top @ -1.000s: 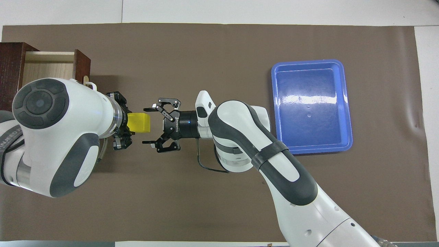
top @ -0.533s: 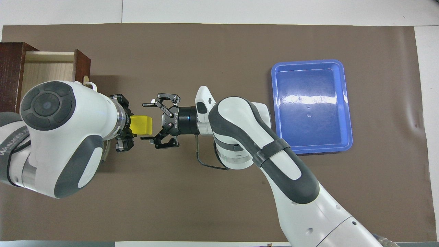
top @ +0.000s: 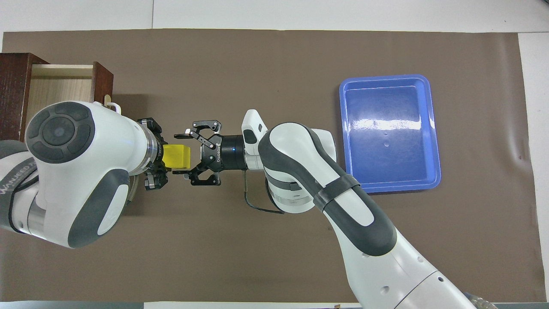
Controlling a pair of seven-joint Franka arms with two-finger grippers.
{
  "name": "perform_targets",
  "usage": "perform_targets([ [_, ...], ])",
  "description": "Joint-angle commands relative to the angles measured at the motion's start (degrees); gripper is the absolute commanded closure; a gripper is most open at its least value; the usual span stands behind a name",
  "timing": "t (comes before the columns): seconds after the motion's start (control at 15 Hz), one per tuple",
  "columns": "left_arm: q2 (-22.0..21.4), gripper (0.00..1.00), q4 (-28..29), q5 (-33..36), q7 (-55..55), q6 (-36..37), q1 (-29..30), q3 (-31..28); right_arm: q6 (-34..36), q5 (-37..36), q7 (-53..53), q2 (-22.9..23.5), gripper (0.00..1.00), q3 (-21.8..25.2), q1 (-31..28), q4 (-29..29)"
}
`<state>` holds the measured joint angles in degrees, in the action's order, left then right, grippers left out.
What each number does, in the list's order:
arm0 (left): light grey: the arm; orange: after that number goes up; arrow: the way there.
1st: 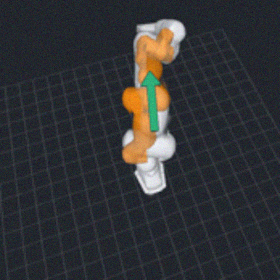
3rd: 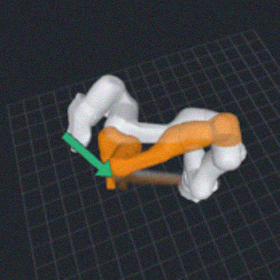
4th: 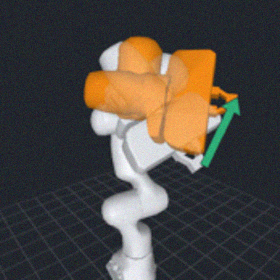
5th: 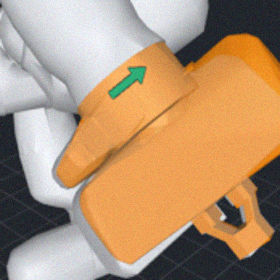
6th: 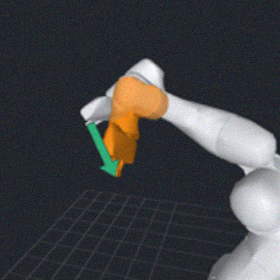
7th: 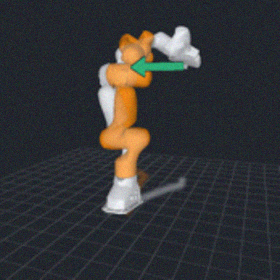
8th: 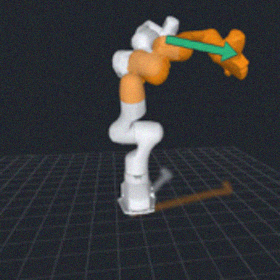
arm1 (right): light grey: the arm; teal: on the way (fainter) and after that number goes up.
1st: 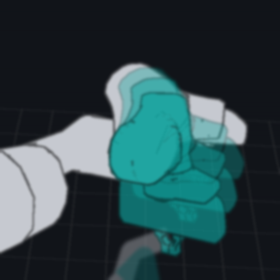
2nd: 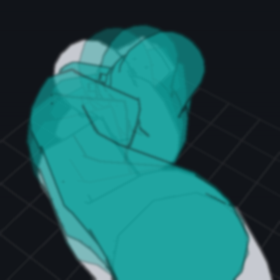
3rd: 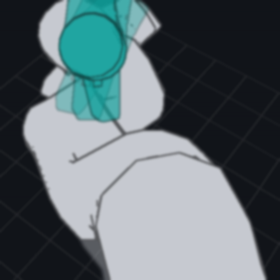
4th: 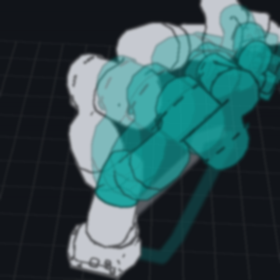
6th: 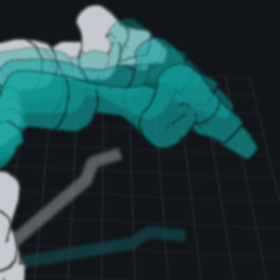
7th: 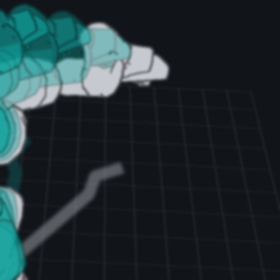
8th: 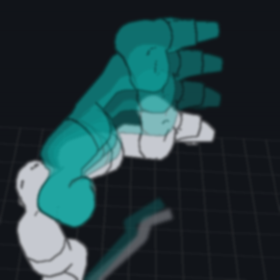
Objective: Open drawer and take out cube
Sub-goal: 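Release the cube from the left gripper and withdraw it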
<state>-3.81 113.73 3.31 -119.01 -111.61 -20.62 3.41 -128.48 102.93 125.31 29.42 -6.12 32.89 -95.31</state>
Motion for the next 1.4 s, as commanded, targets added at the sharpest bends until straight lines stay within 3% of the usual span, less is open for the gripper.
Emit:
perform_targets([
  [0.0, -1.02, 1.0, 1.32, -0.68, -0.52, -0.98, -1.0, -0.86, -0.01, -1.77, -0.68, 0.9, 1.0, -0.56, -0.37, 1.44],
  [0.33, -1.02, 1.0, 1.24, -0.68, -0.26, -1.07, -1.0, -0.86, -0.1, -2.38, -0.77, 0.9, 1.0, -0.48, -0.81, 1.44],
  [0.4, -1.02, 0.96, 1.15, -0.68, 0.01, -1.07, -1.0, -0.86, -0.01, -2.91, -0.77, 0.9, 1.0, -0.56, -0.98, 1.44],
  [0.47, -0.93, 0.57, 1.06, -0.68, 0.27, -1.07, -1.0, -0.86, -0.01, -3.43, -0.77, 0.9, 1.0, -0.56, -1.07, 1.44],
  [0.53, -0.85, 0.06, 0.8, -0.59, 0.53, -1.07, -0.74, -0.94, 0.07, -3.61, -0.68, 0.9, 1.0, -0.56, -1.16, 1.44],
  [0.6, -0.76, 0.0, 0.54, -0.59, 0.62, -1.07, -0.3, -0.94, 0.08, -3.7, -0.68, 0.99, 1.0, -0.56, -1.16, 1.44],
  [0.8, -0.23, 0.0, -0.17, -0.15, 3.77, -1.42, 1.45, -1.21, 0.16, -3.62, -0.77, 0.91, 1.0, -0.56, -1.25, 1.44],
  [1.13, 0.91, 0.0, 1.76, 0.55, 14.84, -5.37, 10.32, -1.3, 1.04, -3.61, -0.85, 0.99, 1.0, -0.56, -1.86, 1.79],
  [1.33, 5.12, 0.0, 1.94, 4.15, 19.07, -10.45, 13.41, -1.3, 3.93, -5.54, -0.86, 1.08, 1.0, -0.48, -4.49, 2.58],
])
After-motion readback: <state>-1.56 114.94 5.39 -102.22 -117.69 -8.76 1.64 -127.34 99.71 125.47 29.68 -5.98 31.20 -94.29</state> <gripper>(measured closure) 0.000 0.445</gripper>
